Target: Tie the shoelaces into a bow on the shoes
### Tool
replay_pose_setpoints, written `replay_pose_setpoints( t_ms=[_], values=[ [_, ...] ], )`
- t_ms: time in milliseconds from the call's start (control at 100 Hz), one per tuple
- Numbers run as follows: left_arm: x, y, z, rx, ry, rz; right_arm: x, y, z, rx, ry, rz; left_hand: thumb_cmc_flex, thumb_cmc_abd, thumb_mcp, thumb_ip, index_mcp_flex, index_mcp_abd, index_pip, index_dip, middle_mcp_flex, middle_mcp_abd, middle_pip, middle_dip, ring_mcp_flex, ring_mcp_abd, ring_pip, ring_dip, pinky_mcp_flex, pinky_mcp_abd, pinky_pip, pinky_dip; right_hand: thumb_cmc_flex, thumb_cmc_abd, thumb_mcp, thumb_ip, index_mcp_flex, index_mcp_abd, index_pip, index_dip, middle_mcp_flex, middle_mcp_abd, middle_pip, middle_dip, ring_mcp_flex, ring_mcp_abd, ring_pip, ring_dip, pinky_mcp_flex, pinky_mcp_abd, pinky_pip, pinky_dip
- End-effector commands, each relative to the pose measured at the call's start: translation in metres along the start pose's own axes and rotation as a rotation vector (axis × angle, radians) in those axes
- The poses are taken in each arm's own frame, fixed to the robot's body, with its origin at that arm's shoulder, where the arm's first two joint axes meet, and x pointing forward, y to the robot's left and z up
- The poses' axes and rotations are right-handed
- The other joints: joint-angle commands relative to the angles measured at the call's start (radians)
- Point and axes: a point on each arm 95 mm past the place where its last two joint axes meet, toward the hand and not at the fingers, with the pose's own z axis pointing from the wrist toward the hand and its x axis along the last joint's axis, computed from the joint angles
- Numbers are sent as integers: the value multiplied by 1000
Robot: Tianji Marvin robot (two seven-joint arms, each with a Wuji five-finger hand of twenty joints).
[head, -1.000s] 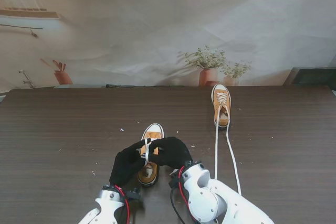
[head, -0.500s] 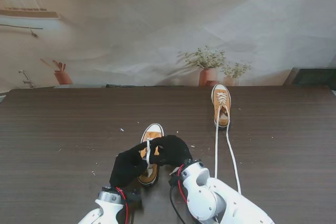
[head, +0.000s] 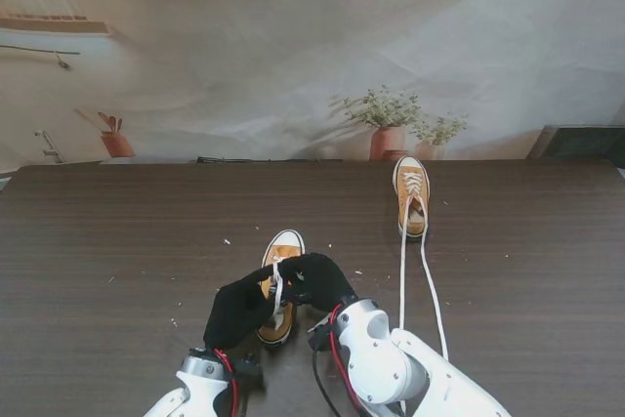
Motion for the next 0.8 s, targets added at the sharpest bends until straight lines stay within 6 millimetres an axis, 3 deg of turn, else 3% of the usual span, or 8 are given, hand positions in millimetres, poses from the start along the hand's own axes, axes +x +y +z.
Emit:
replay_pose_setpoints(
  t_ms=[0,60,190,250,400,580,670,790],
  values=[
    [2,3,0,-12,5,-10,-3,-2,-4,31,-21,16,-37,1,-4,-19,-7,-199,-19,-23,30,39,-4,-18,13,-29,13,-23,15,-92,250,-15,70,21,44,18,-35,-8,27,59,-61,0,29,0,16,16,-38,-44,-4,38,23,-22],
    [2,3,0,-13,6,-11,-1,-2,-6,42,-30,38,-38,4,-3,-19,-8,-201,-20,-24,26,38,-6,-18,13,-29,10,-24,14,-91,250,-19,85,51,23,21,-59,5,29,108,-134,-3,28,7,-11,31,-90,-90,-73,36,-3,-12],
    [2,3,-1,-24,12,-21,2,-1,-9,57,-27,48,-41,8,-7,-20,-11,-206,-21,-24,12,37,-13,-17,14,-29,-4,-29,11,-81,250,-47,108,94,10,24,-105,68,65,187,-369,24,-50,-36,-264,87,-264,-94,-371,31,-176,56],
    [2,3,-1,-27,14,-21,3,-1,-9,45,-22,54,-43,11,-7,-20,-12,-208,-21,-24,5,36,-16,-17,13,-30,-7,-31,11,-80,250,-56,112,64,46,34,-99,120,92,184,-434,67,-129,-143,-324,85,-326,-73,-451,29,-234,72],
    [1,2,-3,-41,19,-22,3,1,-8,-1,-20,72,-47,22,-16,-19,-25,-218,-26,-26,-50,31,-58,-11,15,-29,-63,-57,0,-37,230,-159,99,-10,132,50,-77,159,129,190,-392,84,-139,-235,-315,86,-343,-65,-455,27,-236,76],
    [1,2,-6,-48,19,-26,2,1,-8,-44,-16,64,-49,37,-22,-16,-54,-240,-36,-30,-158,54,-149,-1,-29,53,-193,-97,-28,168,63,-256,66,-121,243,66,-32,155,149,191,-311,93,-146,-269,-261,100,-352,-82,-410,47,-226,64],
    [1,2,-7,-45,16,-27,0,2,-9,-45,-9,52,-56,81,-19,-11,-68,-253,-40,-33,-191,63,-180,7,-70,77,-218,-79,-79,219,15,-243,46,-185,303,75,0,149,159,191,-238,103,-164,-284,-211,113,-350,-97,-367,65,-216,53],
    [2,2,-8,-48,2,-54,-2,3,-10,-29,-7,52,-51,130,-36,-10,-75,-243,-43,-34,-187,76,-189,17,-82,106,-234,-60,-128,235,-15,-179,39,-225,347,76,20,148,163,198,-203,103,-173,-282,-187,117,-342,-105,-345,69,-206,46]
  ],
)
